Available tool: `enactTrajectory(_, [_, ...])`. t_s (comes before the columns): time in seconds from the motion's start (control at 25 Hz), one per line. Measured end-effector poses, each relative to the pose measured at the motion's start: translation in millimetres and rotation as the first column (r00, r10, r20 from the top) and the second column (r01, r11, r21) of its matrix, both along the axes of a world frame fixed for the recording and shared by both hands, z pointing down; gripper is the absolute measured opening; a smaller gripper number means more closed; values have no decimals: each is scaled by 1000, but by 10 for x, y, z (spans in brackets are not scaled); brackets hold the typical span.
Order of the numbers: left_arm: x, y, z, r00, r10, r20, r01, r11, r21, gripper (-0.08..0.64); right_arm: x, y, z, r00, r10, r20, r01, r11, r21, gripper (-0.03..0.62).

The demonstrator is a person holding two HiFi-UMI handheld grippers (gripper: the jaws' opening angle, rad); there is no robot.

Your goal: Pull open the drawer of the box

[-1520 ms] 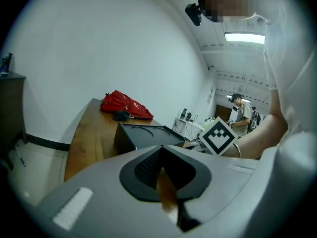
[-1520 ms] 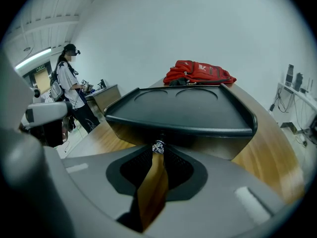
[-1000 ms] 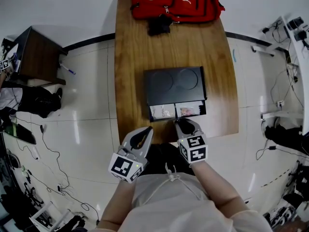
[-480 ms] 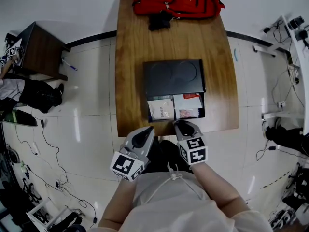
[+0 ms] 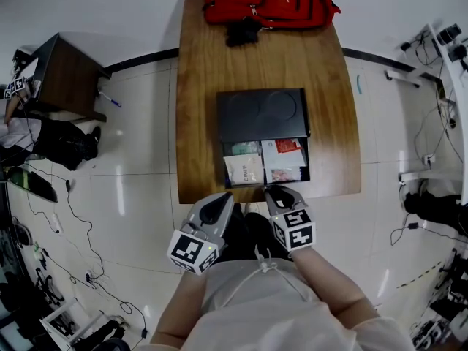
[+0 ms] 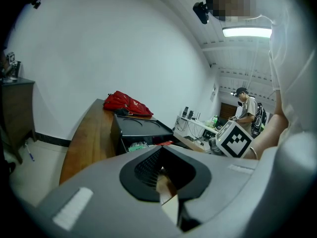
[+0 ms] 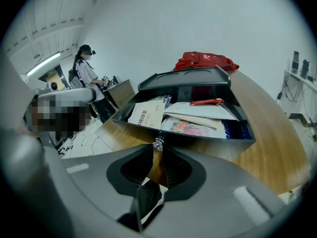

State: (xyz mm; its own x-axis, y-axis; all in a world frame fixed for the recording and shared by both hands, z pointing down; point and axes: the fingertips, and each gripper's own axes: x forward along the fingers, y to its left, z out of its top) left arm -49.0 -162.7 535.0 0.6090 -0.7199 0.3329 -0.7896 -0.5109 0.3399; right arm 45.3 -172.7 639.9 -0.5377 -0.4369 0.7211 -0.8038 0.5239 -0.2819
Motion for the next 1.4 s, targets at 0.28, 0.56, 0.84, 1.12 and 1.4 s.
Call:
enactTrajectory(0.28, [116,20,-20,1000,16,-2,-16,1000,11,-5,35,-15,-2,1000,2,7,-2,1000,8,66])
enactTrajectory(0.56, [68,100,-165,1000,-16,2,16,998,53,-5,87,31,-175,1000,1,9,-1,999,54,141])
enactTrajectory(0.84, [92,85,-525,1000,-13,-14,15,990,139,-5,268,23,-802,995,42,86,-59,976,210,114])
enactTrajectory(1.12, [142,282,-789,1000,8,-25,-4,983,182,-5,260,248,-1220,989,-14,149,-40,935,352,14])
enactTrajectory(1.4, [141,1017,-904,1000,9,-30,-2,979,205,-5,217,924,-1442,992,-54,114,-1,900,435,6])
